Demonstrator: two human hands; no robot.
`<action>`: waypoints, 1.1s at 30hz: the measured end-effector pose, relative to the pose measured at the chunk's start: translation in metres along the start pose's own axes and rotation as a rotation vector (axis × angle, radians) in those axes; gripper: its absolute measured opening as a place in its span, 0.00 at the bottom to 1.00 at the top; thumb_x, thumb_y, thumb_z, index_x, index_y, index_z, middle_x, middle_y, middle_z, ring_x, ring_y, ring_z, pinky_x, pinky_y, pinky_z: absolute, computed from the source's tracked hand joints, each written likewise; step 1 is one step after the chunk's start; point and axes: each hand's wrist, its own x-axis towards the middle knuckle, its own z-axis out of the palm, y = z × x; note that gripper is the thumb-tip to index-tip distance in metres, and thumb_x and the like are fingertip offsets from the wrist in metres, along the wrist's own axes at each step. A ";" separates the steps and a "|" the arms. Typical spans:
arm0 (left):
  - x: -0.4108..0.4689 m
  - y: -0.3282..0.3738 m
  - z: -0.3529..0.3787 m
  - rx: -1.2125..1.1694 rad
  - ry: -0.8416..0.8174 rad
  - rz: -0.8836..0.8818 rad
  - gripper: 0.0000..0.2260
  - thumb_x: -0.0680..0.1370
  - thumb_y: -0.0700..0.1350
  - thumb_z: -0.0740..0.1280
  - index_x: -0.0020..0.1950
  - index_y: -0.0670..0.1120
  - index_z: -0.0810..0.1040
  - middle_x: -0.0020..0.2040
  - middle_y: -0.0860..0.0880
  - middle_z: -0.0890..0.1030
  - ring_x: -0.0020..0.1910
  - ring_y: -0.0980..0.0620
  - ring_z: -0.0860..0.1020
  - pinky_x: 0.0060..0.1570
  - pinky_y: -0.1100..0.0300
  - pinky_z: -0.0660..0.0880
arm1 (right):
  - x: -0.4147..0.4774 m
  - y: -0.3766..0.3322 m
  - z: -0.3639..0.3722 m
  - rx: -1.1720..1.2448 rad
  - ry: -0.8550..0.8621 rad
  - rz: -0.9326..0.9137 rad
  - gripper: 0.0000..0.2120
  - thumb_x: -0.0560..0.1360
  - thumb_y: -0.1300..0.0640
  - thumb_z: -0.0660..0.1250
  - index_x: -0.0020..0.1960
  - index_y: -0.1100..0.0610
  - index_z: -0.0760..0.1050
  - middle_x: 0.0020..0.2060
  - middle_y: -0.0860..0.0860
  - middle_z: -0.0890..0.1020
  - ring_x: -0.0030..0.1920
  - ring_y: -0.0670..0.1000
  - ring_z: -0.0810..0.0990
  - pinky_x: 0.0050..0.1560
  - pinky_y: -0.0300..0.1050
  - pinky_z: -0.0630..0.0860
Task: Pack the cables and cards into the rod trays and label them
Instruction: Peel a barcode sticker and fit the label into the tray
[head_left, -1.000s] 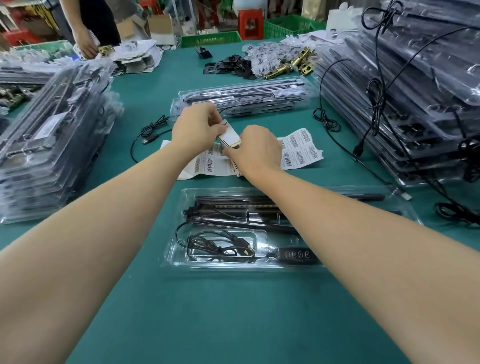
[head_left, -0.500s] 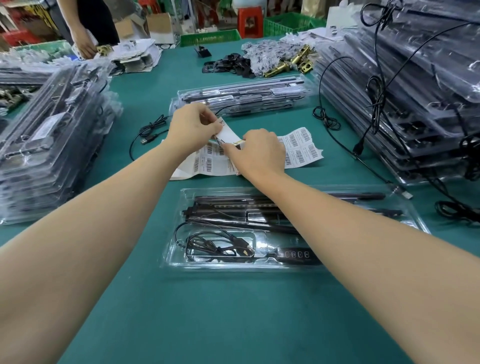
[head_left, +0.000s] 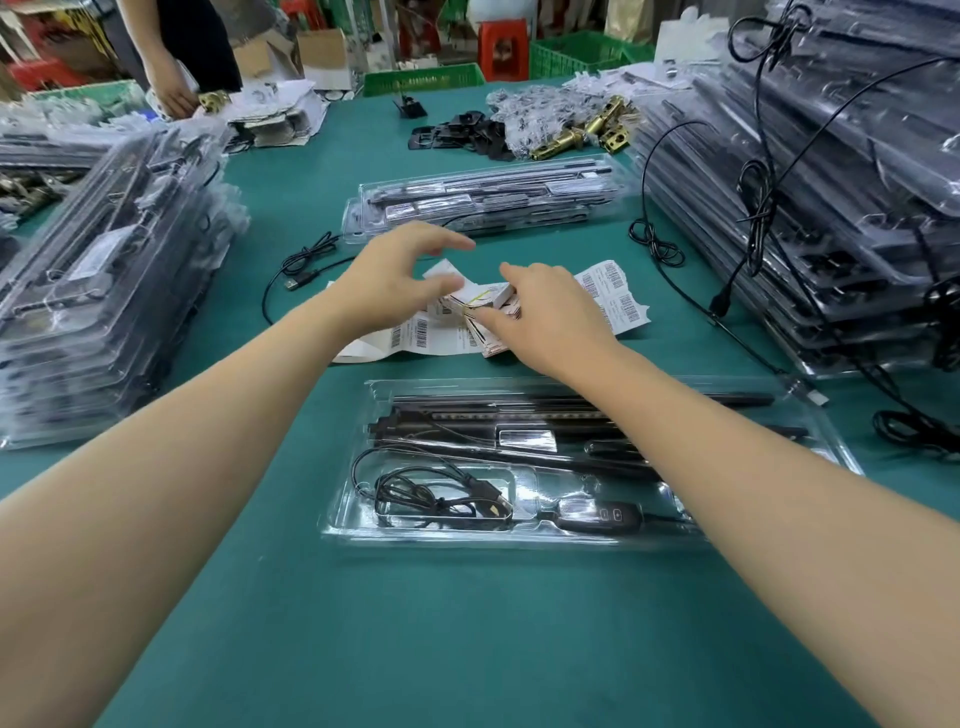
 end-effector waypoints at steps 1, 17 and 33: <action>0.000 0.001 0.000 0.038 -0.063 0.059 0.18 0.80 0.50 0.71 0.70 0.53 0.78 0.68 0.55 0.77 0.66 0.58 0.73 0.64 0.62 0.67 | -0.002 0.002 -0.003 0.024 0.018 -0.032 0.27 0.80 0.41 0.65 0.74 0.53 0.70 0.65 0.54 0.78 0.68 0.57 0.72 0.62 0.55 0.73; 0.007 0.012 0.013 0.161 -0.227 0.218 0.24 0.71 0.64 0.70 0.63 0.54 0.84 0.62 0.54 0.82 0.69 0.49 0.72 0.70 0.42 0.65 | -0.009 0.023 -0.023 -0.113 0.041 -0.263 0.09 0.80 0.49 0.66 0.56 0.42 0.84 0.50 0.43 0.86 0.53 0.52 0.81 0.48 0.46 0.65; 0.036 -0.001 0.006 0.077 -0.445 0.157 0.17 0.73 0.56 0.77 0.59 0.61 0.78 0.59 0.63 0.77 0.56 0.68 0.72 0.56 0.72 0.65 | -0.038 0.036 -0.067 -0.117 0.200 -0.352 0.07 0.83 0.53 0.62 0.56 0.51 0.79 0.43 0.48 0.84 0.42 0.55 0.80 0.44 0.53 0.76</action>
